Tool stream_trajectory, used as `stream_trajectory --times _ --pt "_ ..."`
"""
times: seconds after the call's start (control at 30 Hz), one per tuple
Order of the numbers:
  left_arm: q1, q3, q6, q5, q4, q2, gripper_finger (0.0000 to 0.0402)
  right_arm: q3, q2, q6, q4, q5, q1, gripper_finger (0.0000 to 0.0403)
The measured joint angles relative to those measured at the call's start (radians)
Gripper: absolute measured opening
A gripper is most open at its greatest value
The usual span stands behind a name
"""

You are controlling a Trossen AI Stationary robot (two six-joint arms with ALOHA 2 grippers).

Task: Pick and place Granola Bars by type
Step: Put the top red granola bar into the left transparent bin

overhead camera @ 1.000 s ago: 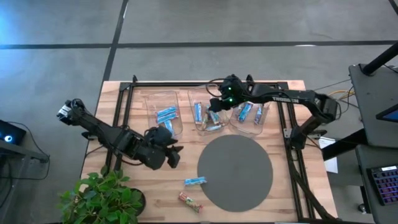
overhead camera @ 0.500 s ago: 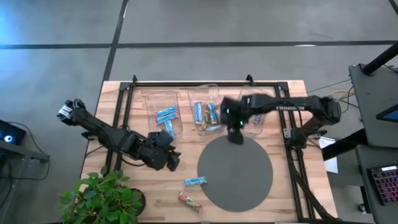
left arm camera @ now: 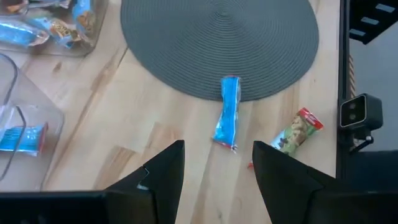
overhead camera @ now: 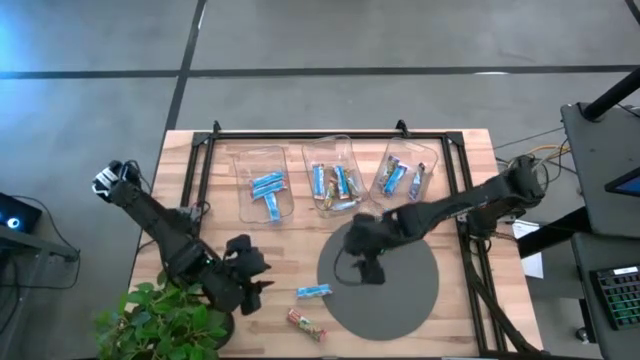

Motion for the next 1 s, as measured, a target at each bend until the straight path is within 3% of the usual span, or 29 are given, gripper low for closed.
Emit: stream_trajectory --times 0.2,0.5,0.73,1.0 --pt "-0.023 0.000 -0.062 -0.001 -0.005 0.000 0.0172 0.016 0.136 0.041 0.211 0.000 0.066 0.0224" --pt "-0.065 0.000 -0.091 0.054 -0.006 0.000 0.0172 0.155 0.334 0.058 0.220 0.001 0.098 0.0224" --pt "-0.100 0.001 -0.109 0.006 -0.030 -0.002 0.0172 0.272 0.434 0.036 0.222 0.085 0.123 0.0224" --pt "-0.096 0.001 -0.069 -0.095 -0.069 -0.002 0.0172 0.324 0.513 0.028 0.221 0.089 0.124 0.0224"
